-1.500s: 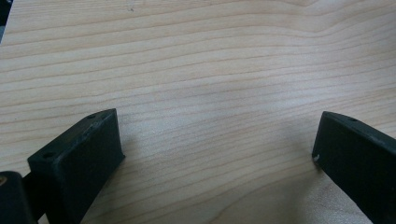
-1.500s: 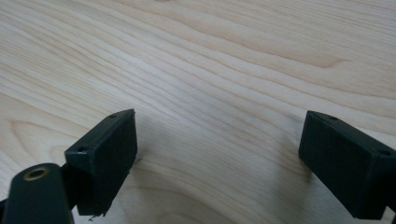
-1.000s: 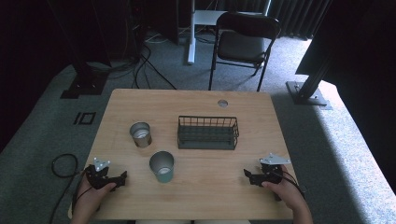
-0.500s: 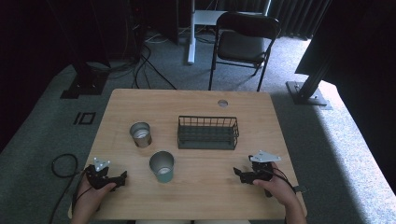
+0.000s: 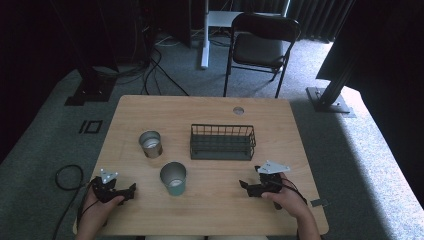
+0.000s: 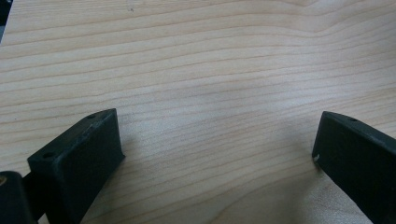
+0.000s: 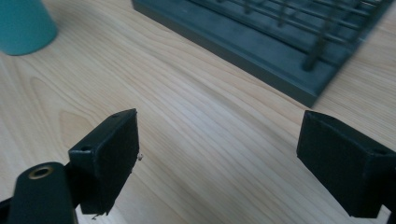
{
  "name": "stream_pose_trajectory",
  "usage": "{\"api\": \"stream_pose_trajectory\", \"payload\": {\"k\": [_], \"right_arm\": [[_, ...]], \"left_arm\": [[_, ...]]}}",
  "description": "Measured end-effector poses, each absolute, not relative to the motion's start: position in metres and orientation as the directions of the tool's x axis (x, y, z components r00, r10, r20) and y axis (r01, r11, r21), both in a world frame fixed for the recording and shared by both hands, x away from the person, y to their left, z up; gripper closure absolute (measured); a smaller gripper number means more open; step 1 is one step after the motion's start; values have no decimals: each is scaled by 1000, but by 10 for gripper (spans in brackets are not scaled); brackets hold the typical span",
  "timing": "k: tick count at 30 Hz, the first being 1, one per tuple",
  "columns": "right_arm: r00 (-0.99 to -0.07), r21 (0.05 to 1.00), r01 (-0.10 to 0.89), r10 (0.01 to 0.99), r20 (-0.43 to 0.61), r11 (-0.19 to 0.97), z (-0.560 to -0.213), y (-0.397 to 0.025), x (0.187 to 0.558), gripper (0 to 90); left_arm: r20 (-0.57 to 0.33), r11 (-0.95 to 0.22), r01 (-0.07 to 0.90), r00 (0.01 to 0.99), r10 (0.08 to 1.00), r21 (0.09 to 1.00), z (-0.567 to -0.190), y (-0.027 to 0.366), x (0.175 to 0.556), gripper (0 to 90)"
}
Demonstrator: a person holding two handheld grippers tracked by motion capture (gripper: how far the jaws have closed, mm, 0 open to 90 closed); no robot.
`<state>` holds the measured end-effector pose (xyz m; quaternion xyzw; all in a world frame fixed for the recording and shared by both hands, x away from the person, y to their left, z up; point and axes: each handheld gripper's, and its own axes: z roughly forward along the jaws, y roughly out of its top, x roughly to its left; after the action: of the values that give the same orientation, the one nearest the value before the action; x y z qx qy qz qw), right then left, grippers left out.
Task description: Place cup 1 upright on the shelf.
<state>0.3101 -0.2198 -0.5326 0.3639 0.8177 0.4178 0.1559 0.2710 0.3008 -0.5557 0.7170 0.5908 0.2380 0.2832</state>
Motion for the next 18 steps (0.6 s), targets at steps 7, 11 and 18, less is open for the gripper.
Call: {"api": "stream_pose_trajectory", "payload": {"k": [7, 11, 18], "right_arm": [[-725, 809, 434, 687, 52, 396, -530, -200, 312, 127], [-743, 815, 418, 668, 52, 402, -529, -192, 312, 127], [-777, 817, 400, 626, 63, 415, -528, -175, 312, 127]], "left_arm": [[7, -142, 712, 189, 982, 687, -556, 301, 271, 20], [7, -142, 713, 189, 982, 687, -556, 301, 271, 20], [6, -141, 712, 189, 982, 687, -556, 301, 271, 20]]}}
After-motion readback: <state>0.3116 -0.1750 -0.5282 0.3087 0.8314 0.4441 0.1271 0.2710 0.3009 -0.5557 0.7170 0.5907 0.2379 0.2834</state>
